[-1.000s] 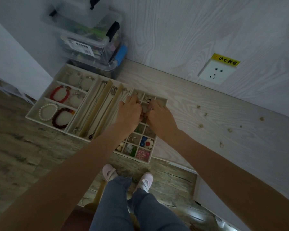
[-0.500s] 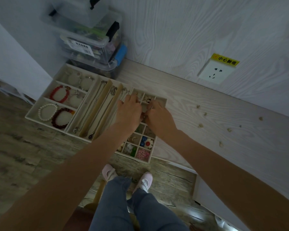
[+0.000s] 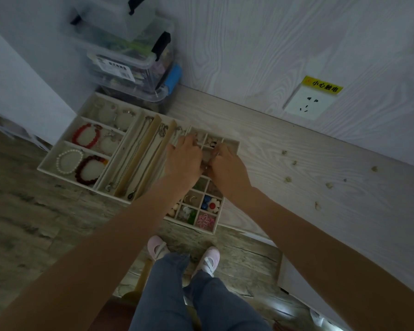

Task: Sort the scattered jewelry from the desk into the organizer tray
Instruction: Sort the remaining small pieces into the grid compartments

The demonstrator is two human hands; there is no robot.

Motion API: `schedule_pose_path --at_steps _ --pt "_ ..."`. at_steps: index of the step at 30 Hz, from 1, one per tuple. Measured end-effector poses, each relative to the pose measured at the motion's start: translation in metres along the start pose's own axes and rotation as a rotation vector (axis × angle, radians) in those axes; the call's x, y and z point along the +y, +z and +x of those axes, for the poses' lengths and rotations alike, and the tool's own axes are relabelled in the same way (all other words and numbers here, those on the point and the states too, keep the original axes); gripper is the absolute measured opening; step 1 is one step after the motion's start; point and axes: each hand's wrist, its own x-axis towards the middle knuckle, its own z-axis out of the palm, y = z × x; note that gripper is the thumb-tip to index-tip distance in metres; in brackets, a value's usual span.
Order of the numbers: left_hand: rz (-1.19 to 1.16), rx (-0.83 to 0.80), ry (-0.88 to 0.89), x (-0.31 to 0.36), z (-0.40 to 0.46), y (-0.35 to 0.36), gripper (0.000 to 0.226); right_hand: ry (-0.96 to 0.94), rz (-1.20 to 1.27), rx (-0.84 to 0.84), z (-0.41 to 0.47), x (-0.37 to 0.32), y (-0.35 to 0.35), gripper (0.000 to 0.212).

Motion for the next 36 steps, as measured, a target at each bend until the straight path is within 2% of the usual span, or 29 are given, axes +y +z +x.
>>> schedule_pose_path --at_steps 5,12,23,28,31,36 --pt "-0.057 0.043 0.121 -0.022 -0.007 -0.005 0.020 0.029 -0.009 -0.017 -0.002 0.001 0.002 0.020" --pt "0.038 -0.024 0.276 -0.025 -0.008 -0.007 0.028 0.058 -0.050 -0.011 0.000 -0.002 0.001 0.018" --pt "0.111 -0.049 0.303 -0.025 -0.004 -0.008 0.030 0.064 -0.068 -0.011 0.000 -0.005 0.003 0.017" --pt "0.062 -0.013 0.301 -0.027 -0.004 -0.005 0.024 0.065 -0.050 0.014 -0.001 -0.007 0.001 0.017" --pt "-0.045 0.027 0.261 -0.029 -0.006 -0.004 0.019 0.068 -0.031 0.034 -0.001 -0.009 0.000 0.019" --pt "-0.016 -0.030 0.248 -0.033 -0.013 -0.008 0.023 0.086 -0.002 0.004 0.002 -0.011 0.000 0.028"
